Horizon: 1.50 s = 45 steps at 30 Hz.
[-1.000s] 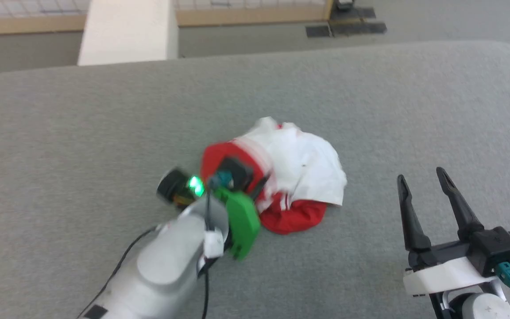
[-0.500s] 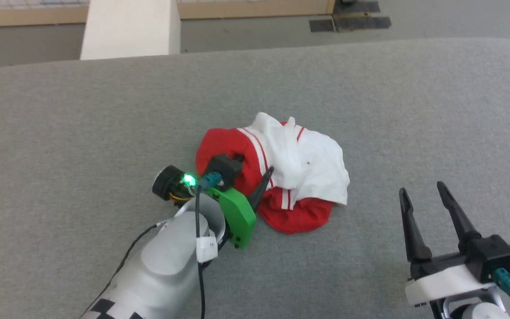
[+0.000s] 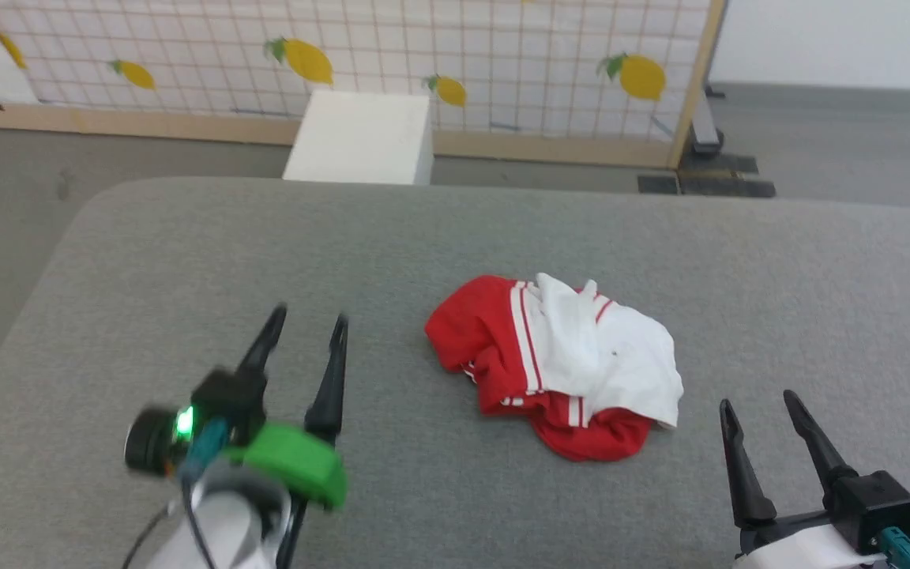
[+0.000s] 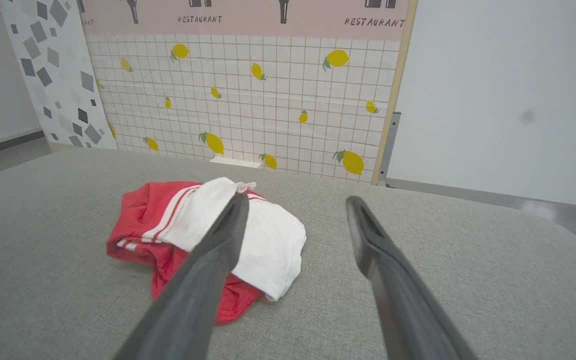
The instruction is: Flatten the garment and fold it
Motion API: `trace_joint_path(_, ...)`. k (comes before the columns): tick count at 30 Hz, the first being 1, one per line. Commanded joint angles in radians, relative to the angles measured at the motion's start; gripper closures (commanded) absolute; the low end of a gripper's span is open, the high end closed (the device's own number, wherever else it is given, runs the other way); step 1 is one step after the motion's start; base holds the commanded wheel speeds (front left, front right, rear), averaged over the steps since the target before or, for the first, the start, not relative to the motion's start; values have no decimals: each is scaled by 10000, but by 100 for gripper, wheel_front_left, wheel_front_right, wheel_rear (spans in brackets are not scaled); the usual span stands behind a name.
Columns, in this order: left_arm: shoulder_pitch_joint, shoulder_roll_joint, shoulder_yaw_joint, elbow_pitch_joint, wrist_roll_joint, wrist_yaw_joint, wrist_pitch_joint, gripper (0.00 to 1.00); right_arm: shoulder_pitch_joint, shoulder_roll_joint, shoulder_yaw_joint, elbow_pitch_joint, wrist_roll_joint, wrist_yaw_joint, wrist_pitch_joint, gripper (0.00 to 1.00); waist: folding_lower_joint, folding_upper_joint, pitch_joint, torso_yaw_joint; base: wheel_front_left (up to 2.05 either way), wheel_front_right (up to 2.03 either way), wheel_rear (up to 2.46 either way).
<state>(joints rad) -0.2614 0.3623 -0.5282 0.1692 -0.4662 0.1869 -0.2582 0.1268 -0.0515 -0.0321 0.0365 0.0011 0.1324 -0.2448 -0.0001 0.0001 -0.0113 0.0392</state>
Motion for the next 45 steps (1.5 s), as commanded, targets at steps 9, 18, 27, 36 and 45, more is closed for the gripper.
trace_joint_path(9, 2888, 205, 275, -1831, 392, 845, -35, 0, 495, 12, 229, 44, 201, -17, 139, 0, 1, -1, -870, 544, 0, 0, 0)
trace_joint_path(18, 3274, 161, 97, -2004, 478, 689, 97, 0, 514, 12, 329, 73, 253, -17, 188, 0, 1, -1, -785, 367, 0, 0, 0)
trace_joint_path(27, 1543, 30, -677, -2583, 502, 160, 2578, 0, 227, 12, 248, -98, 102, -17, 325, 0, 1, -1, 130, -216, 0, 0, 0)
trace_joint_path(36, -1825, -866, -1434, -1706, 247, -345, 6624, 0, -338, 12, 363, -245, 4, -17, 311, 0, 1, -1, 1404, -1223, 0, 0, 0)
trace_joint_path(45, -4061, -1555, -1727, 552, -402, -953, 9336, 0, -772, 13, 423, -47, 177, -17, 97, 0, 1, -1, 2305, -2107, 0, 0, 0)
